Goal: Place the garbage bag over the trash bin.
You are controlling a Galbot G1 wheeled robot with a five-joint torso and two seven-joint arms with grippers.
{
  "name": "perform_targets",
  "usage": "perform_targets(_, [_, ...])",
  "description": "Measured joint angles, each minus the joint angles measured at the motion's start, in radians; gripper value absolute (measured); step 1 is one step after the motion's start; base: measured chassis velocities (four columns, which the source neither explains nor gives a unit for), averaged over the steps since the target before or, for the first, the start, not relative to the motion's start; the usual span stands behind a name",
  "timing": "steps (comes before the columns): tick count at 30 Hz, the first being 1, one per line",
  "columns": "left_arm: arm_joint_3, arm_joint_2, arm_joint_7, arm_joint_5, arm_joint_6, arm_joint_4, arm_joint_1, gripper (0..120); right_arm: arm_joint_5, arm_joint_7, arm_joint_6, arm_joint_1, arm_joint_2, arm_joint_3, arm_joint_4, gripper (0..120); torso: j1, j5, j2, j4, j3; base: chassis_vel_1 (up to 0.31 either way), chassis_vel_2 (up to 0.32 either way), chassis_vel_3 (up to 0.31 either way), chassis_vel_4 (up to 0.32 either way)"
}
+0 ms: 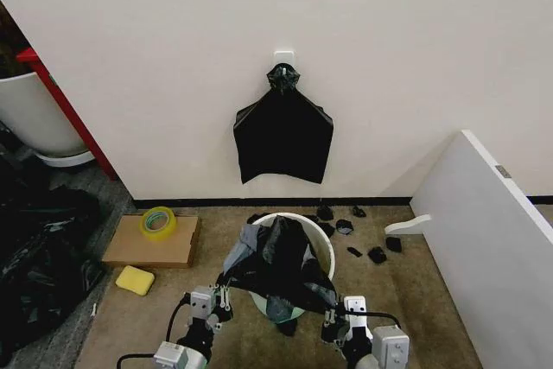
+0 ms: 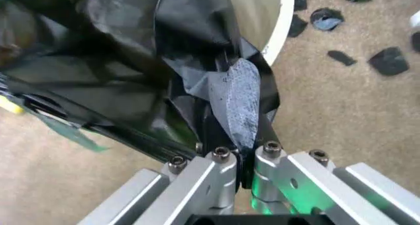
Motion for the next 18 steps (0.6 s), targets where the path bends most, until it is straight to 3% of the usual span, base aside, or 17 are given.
perform_targets(4, [-0.01, 0.002, -0.02, 0.023, 0.015, -0.003, 0.016, 0, -0.037, 0.001, -0.014, 0.003, 0.001, -0.008, -0.02, 0, 0.0, 0.0, 0.0, 0.0, 0.0, 0.0, 0.0, 0.0, 0.0])
perform_targets(11, [-0.02, 0.001, -0.057, 0.054, 0.036, 0.031, 0.037, 0, -0.264, -0.036, -0.036, -0.007, 0.0, -0.049, -0.117, 0, 0.0, 0.0001, 0.0, 0.0, 0.0, 0.0, 0.0, 0.0, 0.0])
perform_targets(18, [-0.007, -0.016, -0.059, 0.051, 0.038, 0.096, 0.002, 0, -0.32, -0.038, -0.057, -0.005, 0.008, -0.05, -0.187, 0, 0.0, 0.0, 0.0, 0.0, 0.0, 0.0, 0.0, 0.0, 0.0])
